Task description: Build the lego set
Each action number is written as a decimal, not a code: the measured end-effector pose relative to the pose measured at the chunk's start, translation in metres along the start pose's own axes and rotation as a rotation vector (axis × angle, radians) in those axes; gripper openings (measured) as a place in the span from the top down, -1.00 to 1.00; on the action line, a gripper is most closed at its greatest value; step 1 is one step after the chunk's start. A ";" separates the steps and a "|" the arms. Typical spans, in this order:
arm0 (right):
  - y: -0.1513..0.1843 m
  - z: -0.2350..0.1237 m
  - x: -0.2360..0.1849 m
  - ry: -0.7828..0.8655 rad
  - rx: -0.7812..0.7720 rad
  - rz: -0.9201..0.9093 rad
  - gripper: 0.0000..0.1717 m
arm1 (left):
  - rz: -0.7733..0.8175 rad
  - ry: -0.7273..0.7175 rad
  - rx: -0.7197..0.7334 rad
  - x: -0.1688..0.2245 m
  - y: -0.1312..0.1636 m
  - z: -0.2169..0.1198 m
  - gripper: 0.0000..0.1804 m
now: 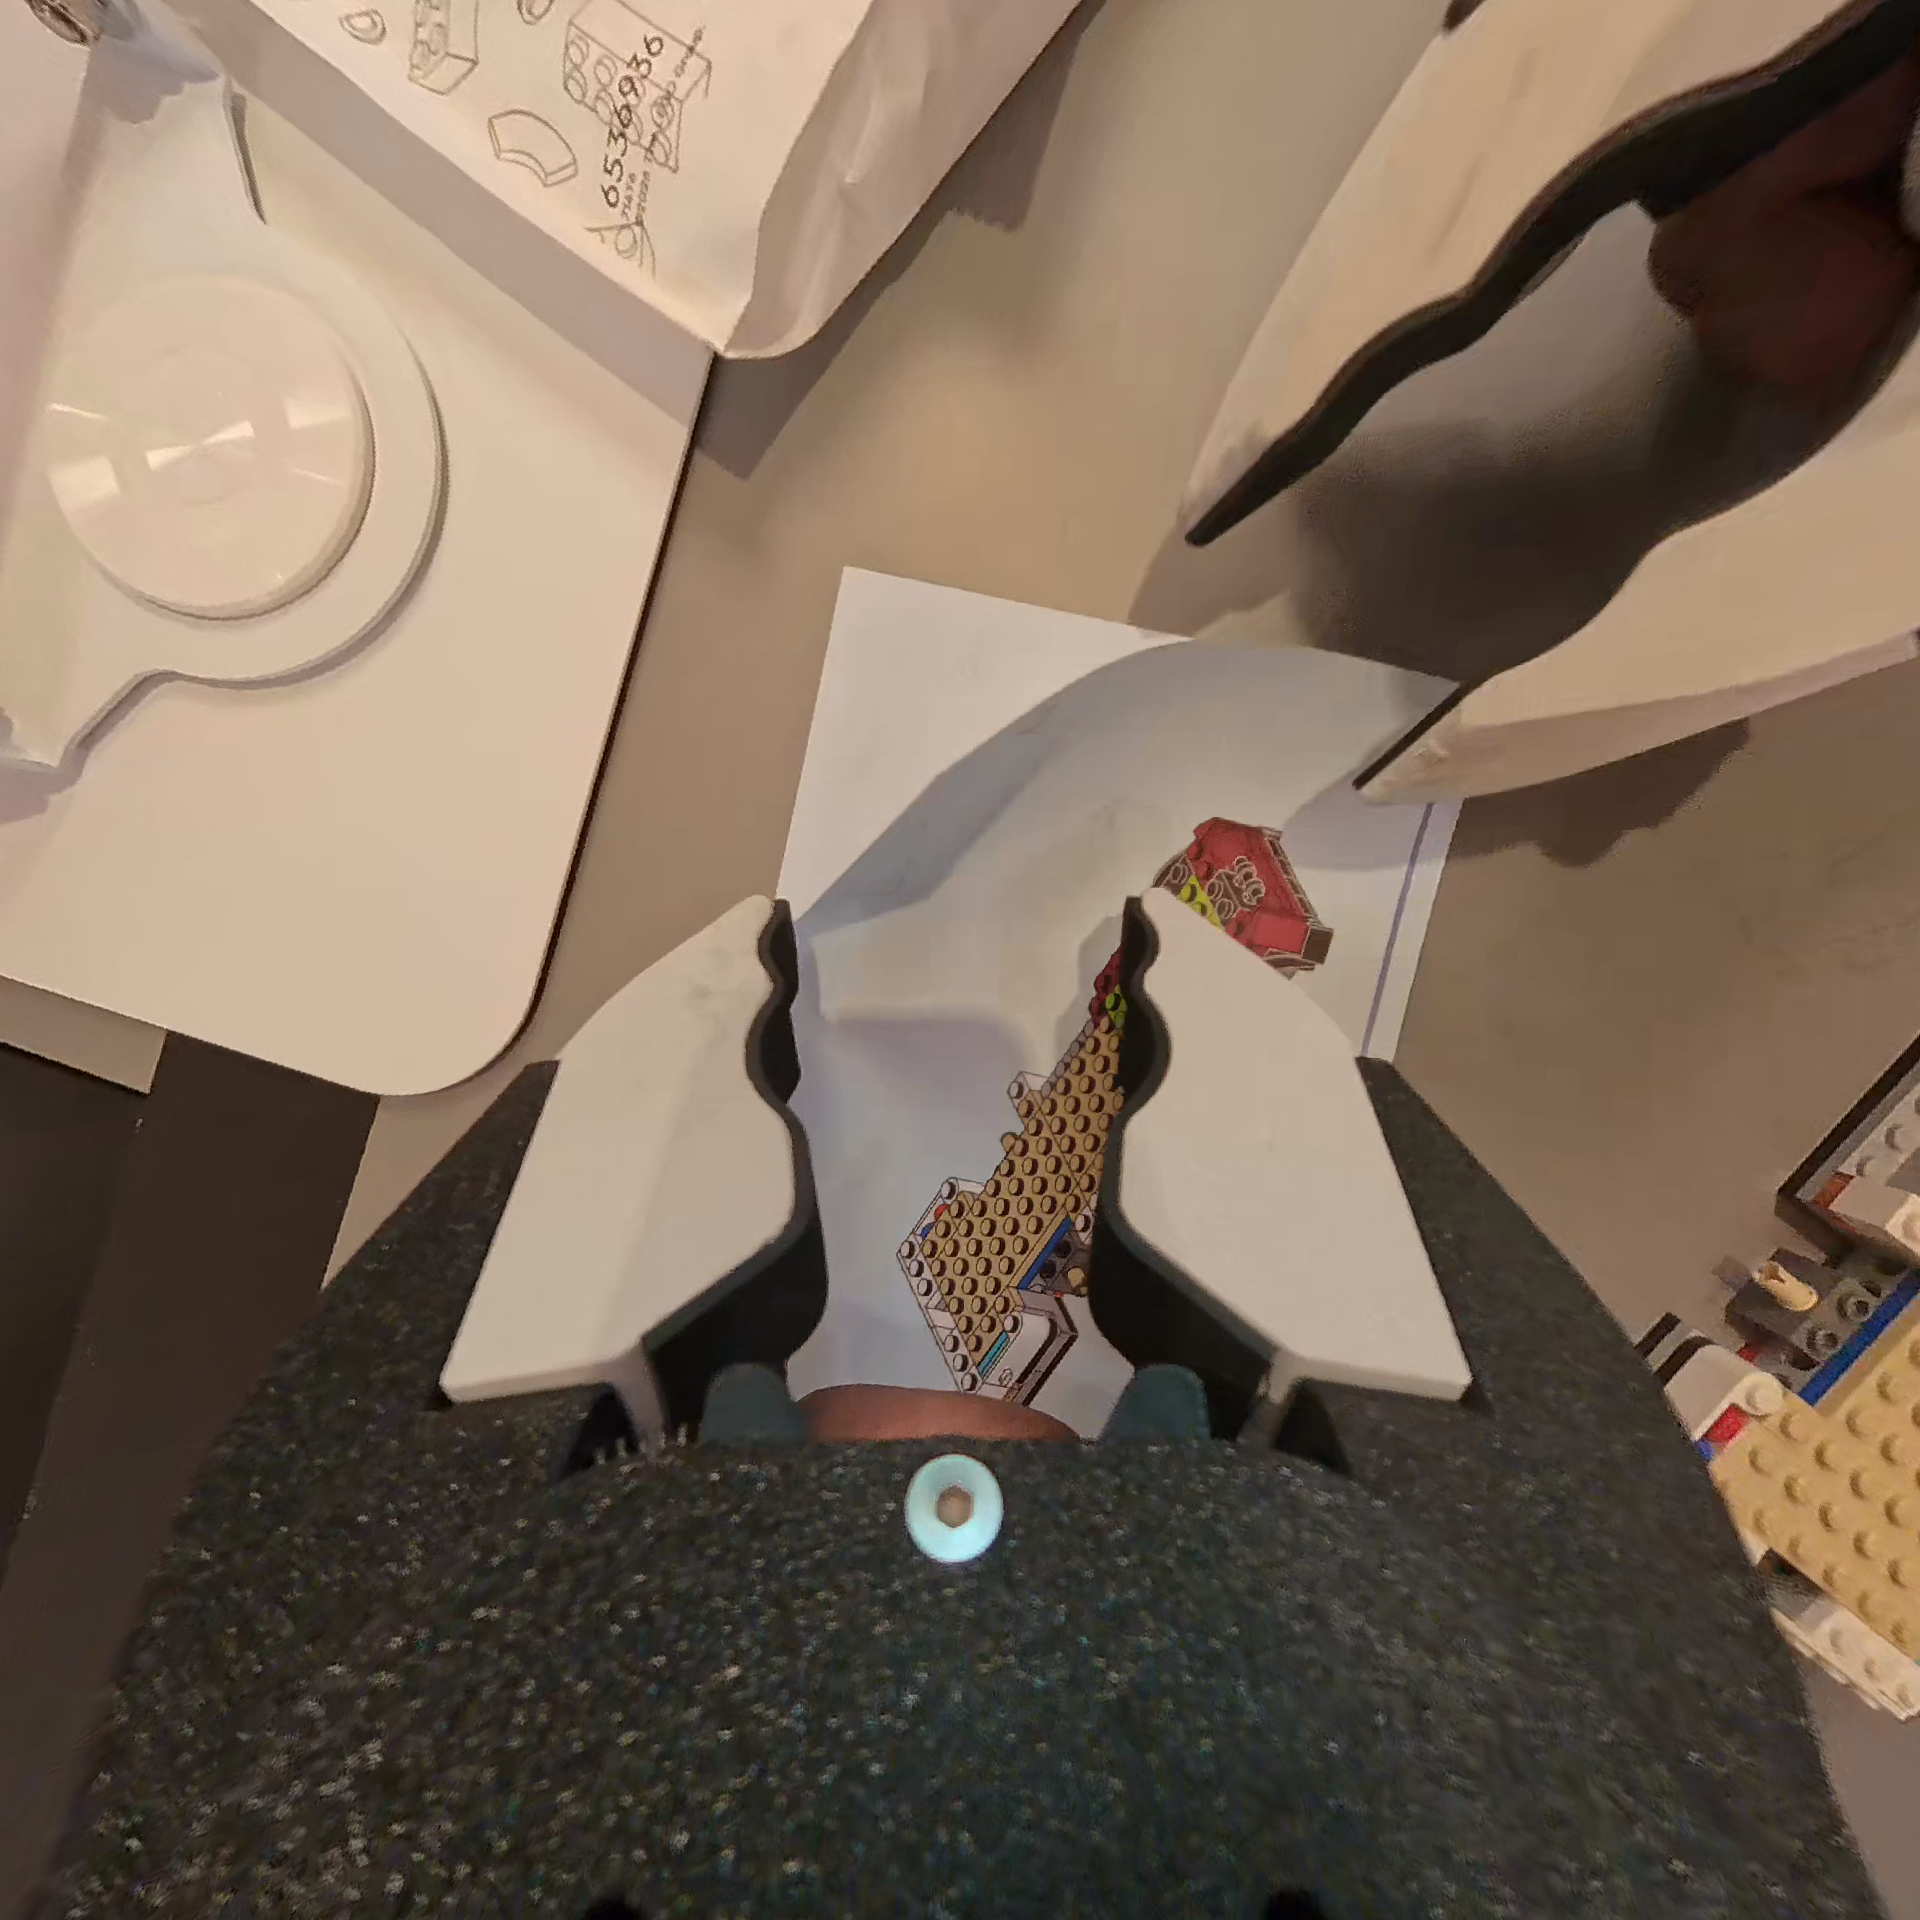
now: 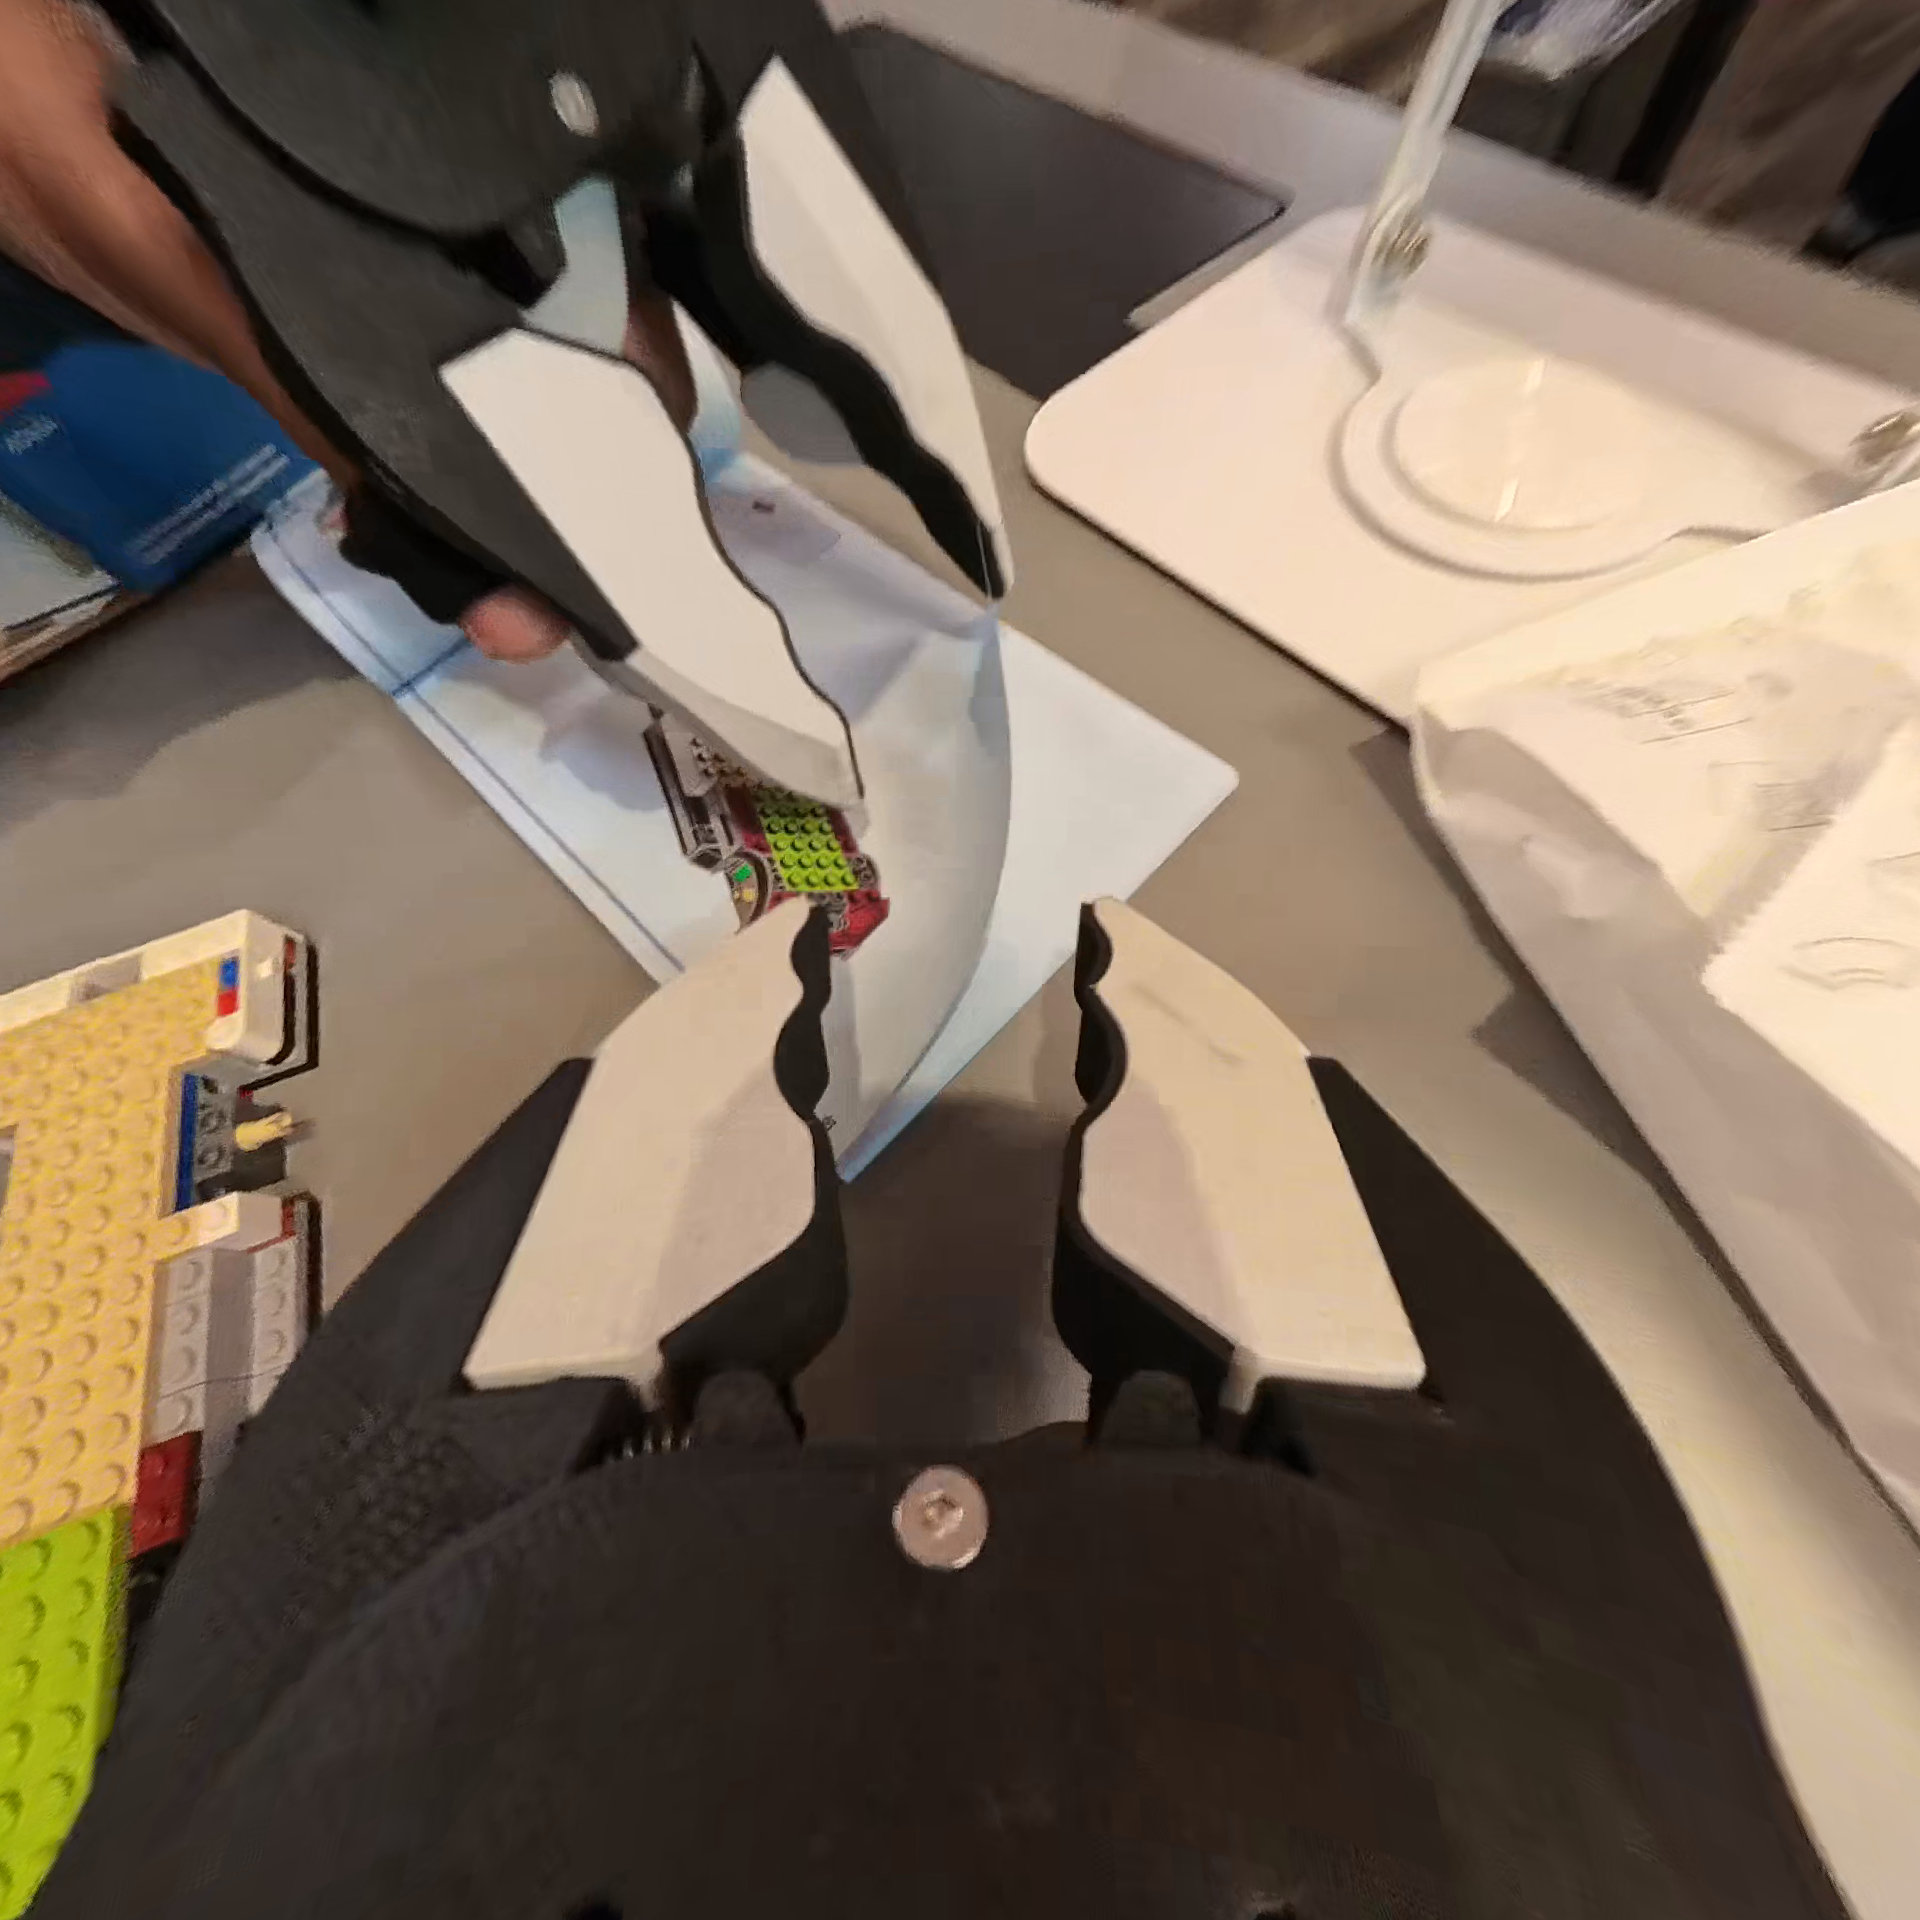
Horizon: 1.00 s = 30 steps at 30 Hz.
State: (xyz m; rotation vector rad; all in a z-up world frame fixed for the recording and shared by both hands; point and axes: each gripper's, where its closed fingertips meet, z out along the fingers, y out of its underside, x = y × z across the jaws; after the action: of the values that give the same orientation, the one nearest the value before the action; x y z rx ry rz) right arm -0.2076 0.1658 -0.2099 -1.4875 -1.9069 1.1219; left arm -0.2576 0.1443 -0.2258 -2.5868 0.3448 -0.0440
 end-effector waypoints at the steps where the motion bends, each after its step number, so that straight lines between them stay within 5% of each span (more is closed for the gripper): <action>1: 0.002 0.003 0.000 -0.011 -0.022 0.003 0.47 | 0.002 -0.002 0.001 -0.001 0.000 -0.001 0.34; 5: 0.003 0.011 -0.004 -0.014 -0.063 -0.043 0.57 | 0.003 -0.014 0.002 -0.004 0.002 -0.004 0.37; 10: 0.008 0.014 -0.010 -0.007 -0.103 -0.107 1.00 | -0.005 -0.031 0.039 -0.005 -0.002 -0.013 0.39; 21: -0.022 0.008 -0.021 -0.144 -0.077 0.099 1.00 | -0.074 -0.305 0.296 0.016 -0.009 -0.062 0.26; 30: -0.058 0.016 -0.035 -0.288 0.011 0.438 1.00 | -0.059 -0.535 0.274 0.060 0.001 -0.055 0.23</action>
State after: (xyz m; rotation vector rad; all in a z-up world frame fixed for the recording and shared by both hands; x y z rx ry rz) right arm -0.2418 0.1229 -0.1675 -1.8801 -1.7904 1.6114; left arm -0.2051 0.1007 -0.1810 -2.2268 0.0564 0.5321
